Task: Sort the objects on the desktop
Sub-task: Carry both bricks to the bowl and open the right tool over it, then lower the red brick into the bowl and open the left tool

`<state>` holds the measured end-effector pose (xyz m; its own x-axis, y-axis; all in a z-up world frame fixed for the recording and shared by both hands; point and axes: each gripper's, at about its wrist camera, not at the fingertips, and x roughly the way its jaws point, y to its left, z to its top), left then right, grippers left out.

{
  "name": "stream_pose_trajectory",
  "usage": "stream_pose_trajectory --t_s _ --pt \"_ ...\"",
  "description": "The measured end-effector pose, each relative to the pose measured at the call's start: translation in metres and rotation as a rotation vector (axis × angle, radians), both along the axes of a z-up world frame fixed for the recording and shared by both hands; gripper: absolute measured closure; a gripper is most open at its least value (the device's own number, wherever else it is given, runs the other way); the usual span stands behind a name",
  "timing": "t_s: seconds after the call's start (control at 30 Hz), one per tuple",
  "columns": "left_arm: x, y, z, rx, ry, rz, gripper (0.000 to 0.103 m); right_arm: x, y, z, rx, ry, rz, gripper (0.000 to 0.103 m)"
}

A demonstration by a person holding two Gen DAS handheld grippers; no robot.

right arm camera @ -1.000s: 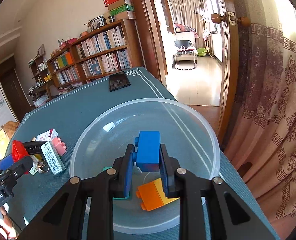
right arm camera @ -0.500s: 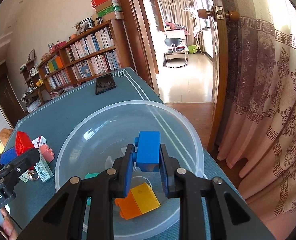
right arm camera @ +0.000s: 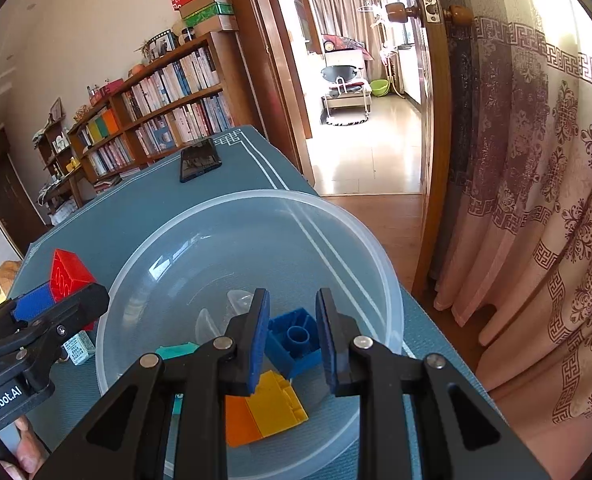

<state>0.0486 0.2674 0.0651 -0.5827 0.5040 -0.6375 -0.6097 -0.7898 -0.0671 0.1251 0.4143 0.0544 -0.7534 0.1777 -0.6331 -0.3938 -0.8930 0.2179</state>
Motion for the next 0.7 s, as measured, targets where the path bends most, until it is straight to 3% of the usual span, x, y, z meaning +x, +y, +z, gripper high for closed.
stream_pose_trajectory --t_s 0.47,0.7 --pt "-0.009 -0.008 -0.010 0.017 -0.042 0.028 0.024 0.000 0.000 -0.007 -0.015 -0.019 -0.015 0.076" --pt "-0.005 -0.009 -0.007 -0.003 -0.005 0.040 0.024 -0.001 -0.004 -0.006 -0.016 -0.017 -0.011 0.076"
